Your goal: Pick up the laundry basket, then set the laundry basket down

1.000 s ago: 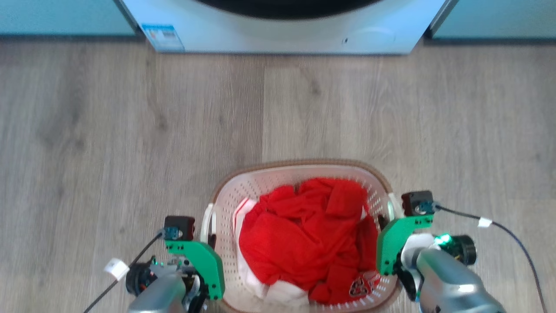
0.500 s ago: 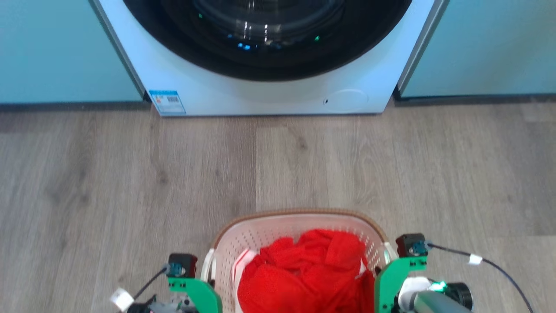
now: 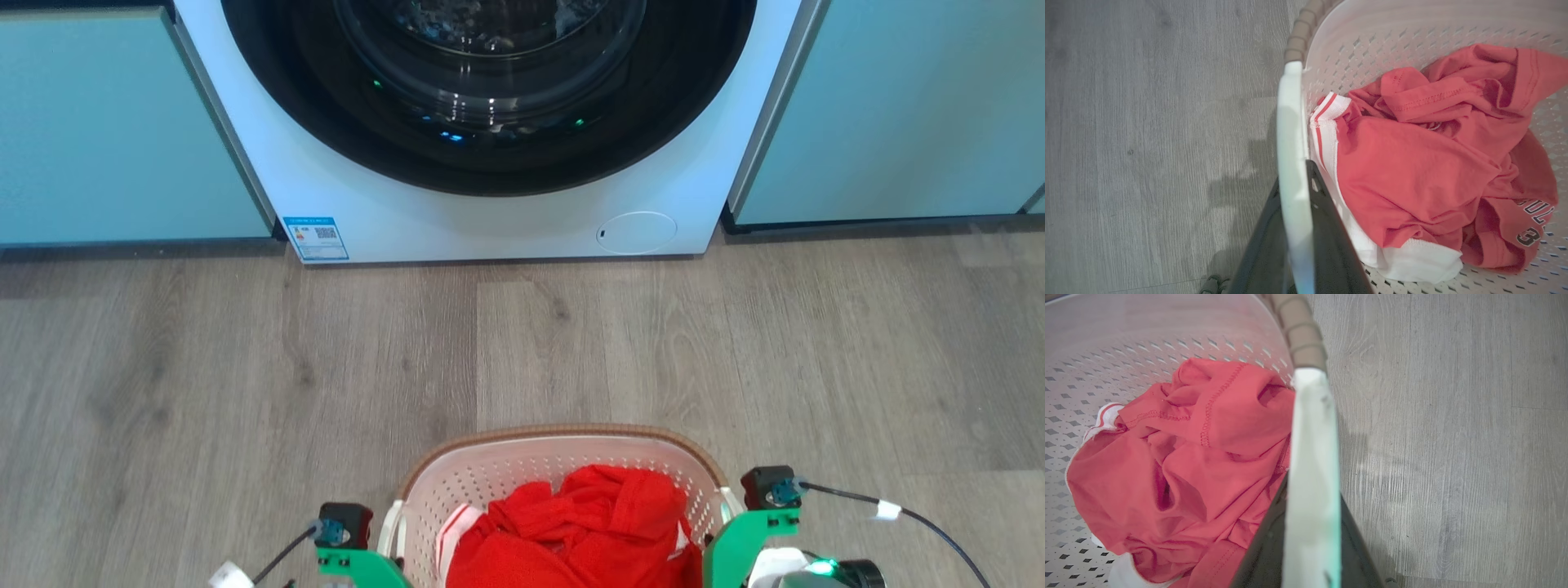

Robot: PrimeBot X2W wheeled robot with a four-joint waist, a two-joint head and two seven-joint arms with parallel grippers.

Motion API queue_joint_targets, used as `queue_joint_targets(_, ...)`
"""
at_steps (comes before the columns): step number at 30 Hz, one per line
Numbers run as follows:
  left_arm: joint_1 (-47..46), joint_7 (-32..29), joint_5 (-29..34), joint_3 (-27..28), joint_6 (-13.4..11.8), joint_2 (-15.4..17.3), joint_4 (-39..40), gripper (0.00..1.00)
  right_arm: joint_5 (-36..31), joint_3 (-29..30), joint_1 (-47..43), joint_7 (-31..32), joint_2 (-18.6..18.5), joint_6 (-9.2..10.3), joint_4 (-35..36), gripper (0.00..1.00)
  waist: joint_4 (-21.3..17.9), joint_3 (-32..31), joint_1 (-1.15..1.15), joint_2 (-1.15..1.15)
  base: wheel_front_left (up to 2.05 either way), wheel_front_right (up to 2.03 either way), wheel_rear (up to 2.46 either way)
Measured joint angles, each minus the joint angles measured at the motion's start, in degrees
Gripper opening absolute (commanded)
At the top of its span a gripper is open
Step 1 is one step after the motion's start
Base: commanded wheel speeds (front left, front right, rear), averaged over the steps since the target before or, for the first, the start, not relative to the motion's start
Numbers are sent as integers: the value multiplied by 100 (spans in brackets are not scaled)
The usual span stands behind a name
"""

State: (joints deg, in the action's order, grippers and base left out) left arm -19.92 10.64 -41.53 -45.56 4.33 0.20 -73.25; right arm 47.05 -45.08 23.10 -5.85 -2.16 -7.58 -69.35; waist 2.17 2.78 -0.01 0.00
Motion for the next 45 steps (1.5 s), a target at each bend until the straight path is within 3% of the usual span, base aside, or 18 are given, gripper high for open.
queue_joint_targets(25,137,-4,-140,-120,18,8,-36,0,586,-569,-57,-83,0,0,-91,0,-36,-186,0,0,0,0,0)
queue_joint_targets(45,116,10,-248,-216,-15,13,-46,0,900,-898,27,-287,-1,0,-169,0,-37,13,0,0,0,0,0)
